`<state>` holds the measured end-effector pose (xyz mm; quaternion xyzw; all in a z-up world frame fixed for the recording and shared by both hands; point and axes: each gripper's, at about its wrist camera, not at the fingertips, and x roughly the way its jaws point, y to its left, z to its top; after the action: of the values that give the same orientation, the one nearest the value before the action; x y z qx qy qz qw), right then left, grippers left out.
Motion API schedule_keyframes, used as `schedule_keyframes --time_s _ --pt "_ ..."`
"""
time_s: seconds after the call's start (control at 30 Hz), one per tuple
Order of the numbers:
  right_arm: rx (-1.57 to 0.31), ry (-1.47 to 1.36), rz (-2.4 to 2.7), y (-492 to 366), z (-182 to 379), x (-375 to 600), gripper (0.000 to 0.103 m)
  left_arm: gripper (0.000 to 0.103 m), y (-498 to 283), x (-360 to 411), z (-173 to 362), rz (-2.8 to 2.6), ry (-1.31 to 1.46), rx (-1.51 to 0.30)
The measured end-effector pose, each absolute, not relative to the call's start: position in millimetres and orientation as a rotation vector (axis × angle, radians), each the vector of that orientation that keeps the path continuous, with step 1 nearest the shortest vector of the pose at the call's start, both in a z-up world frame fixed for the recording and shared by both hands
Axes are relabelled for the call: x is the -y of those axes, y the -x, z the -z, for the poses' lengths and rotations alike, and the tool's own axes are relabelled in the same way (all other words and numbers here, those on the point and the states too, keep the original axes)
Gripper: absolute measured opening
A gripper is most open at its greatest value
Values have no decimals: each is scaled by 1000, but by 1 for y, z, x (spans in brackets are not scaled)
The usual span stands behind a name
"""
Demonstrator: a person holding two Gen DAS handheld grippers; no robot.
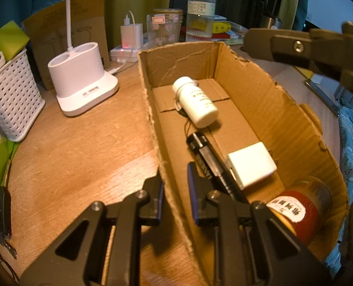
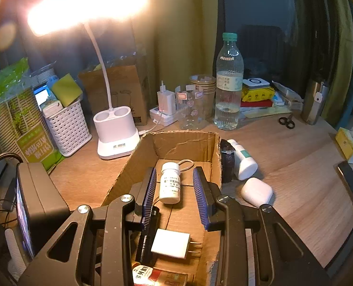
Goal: Organize rigid objects
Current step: 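Carry the small pill bottle over the box and release it with the right gripper, then move the right gripper to the white earbud case and grasp it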
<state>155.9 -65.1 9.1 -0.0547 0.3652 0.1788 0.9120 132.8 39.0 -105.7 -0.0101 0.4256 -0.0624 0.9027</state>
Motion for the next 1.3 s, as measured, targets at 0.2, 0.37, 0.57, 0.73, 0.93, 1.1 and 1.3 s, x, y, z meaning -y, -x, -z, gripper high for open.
schedule_keyframes --time_s 0.2,0.37,0.57,0.73,0.93,1.1,1.3 --pt "-732 101 -327 -158 -14 76 34 18 -133 -39 105 129 21 -880" --pt "-717 92 -272 -161 -17 93 42 18 -133 -39 105 129 21 -880" --pt "-719 63 -201 -167 -14 118 43 18 -133 -39 105 129 21 -880" --pt "-740 45 -155 -176 -4 136 44 18 -133 -39 105 129 21 -880" --pt "-774 11 -98 -191 12 156 50 19 -133 -39 105 129 21 -880" --pt "-832 -5 -60 -207 36 168 57 19 -133 -39 105 129 21 -880" --pt "-912 -51 -62 -223 61 179 60 19 -133 -39 105 129 21 -880"
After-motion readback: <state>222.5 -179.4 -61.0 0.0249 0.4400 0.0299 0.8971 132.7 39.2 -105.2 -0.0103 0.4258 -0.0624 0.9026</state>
